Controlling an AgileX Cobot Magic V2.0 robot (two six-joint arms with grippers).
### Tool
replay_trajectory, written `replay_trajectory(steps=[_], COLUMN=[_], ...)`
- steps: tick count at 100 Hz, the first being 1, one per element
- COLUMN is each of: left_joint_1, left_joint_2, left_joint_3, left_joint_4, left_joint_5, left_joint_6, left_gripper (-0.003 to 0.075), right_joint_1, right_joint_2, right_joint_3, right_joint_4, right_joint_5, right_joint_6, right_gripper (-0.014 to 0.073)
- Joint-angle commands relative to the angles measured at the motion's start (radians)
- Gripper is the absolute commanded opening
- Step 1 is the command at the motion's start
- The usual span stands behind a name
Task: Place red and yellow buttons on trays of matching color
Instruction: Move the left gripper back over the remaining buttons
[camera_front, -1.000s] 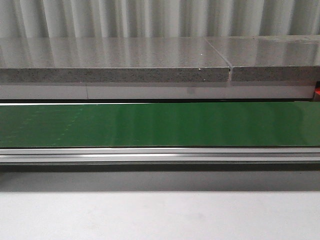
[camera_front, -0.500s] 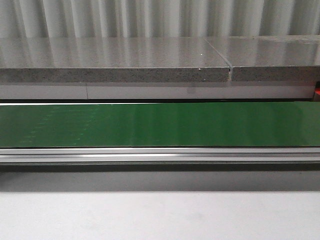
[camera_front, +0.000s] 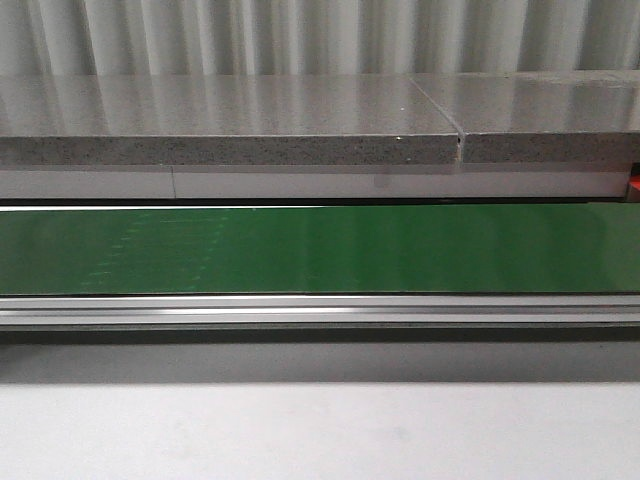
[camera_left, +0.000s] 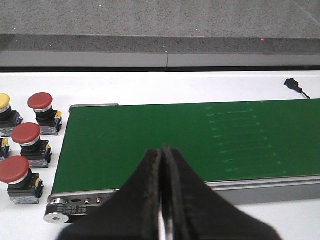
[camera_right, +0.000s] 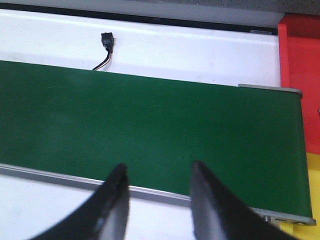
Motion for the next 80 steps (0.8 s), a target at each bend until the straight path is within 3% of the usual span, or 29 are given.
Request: replay_trajectory(steps=[1, 6, 68, 74, 80], left_joint_1=[-0.007, -0.007, -0.007, -0.007, -0.007], left_joint_2=[0.006, 0.006, 0.006, 0.006, 0.006], left_joint_3=[-0.026, -0.026, -0.022, -0.020, -0.020], left_joint_4=[-0.007, -0.007, -0.007, -0.007, -0.007], left_joint_5=[-0.079, -0.079, -0.069, -0.057, -0.047], left_joint_6=[0.003, 0.003, 0.003, 0.005, 0.005], left_gripper=[-0.0020, -0.0020, -0.0015, 0.0016, 0.0118], right_joint_1=[0.002, 0.002, 0.002, 0.002, 0.002], right_joint_2=[-0.028, -0.033, -0.033, -0.033, -0.033], right_joint_3=[-0.008, -0.005, -0.004, -0.004, -0.004], right_joint_4=[0.005, 0.005, 0.006, 0.006, 0.006], right_joint_5=[-0.050, -0.050, -0.048, -0.048, -0.048], right_joint_6=[-0.013, -0.013, -0.013, -0.013, -0.013], right_gripper=[0.0008, -0.0072, -0.0067, -0.0067, -0.0067])
